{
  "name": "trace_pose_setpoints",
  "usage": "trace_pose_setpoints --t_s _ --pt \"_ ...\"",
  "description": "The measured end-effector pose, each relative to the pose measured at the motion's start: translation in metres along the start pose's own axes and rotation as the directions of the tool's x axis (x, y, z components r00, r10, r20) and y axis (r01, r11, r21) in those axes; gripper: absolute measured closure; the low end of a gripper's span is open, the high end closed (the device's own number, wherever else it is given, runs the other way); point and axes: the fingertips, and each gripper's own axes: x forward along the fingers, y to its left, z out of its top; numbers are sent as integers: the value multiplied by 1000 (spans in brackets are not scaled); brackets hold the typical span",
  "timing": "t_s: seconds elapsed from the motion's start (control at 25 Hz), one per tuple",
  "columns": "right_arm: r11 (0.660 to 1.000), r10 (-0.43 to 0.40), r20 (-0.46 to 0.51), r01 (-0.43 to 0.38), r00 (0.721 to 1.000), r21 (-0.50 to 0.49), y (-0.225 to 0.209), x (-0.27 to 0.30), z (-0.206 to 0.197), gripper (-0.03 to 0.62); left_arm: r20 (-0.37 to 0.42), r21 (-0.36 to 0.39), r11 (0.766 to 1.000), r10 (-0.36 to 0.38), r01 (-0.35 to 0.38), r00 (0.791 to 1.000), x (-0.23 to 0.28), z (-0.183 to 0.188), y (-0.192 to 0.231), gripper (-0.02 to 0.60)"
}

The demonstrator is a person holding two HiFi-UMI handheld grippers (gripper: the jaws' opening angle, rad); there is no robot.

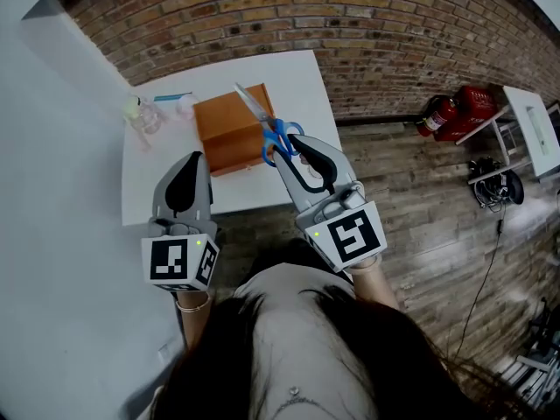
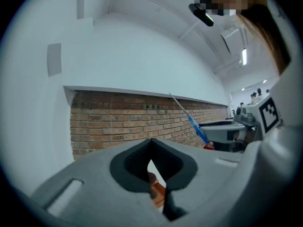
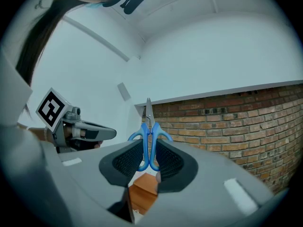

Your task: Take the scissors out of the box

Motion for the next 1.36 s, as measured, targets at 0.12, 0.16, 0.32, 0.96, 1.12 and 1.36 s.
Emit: trace_pose_setpoints --t_s 0.12,0.16,0.32,0.96,1.12,1.36 --pt "1000 -1 1 1 1000 0 -3 0 -1 498 -2 2 1000 -6 6 1000 4 0 -3 581" --pt "1000 3 6 -3 1000 -2 -4 0 0 499 -1 3 1000 -7 7 1000 5 0 -4 580" --pt "1000 5 9 -5 1000 -4 -7 1 -2 499 -2 6 1000 -9 9 1000 9 1 -5 580" --pt "1000 9 6 -9 1000 10 -23 -2 -6 499 -8 6 1000 -18 18 1000 23 3 -20 580" --pt "1000 11 0 -11 1000 13 -23 -1 -9 499 -4 -3 1000 -12 12 1000 24 1 -18 580" --pt "1000 18 3 -18 1000 13 -25 -2 -9 499 11 -18 1000 3 -3 1000 26 4 -18 580"
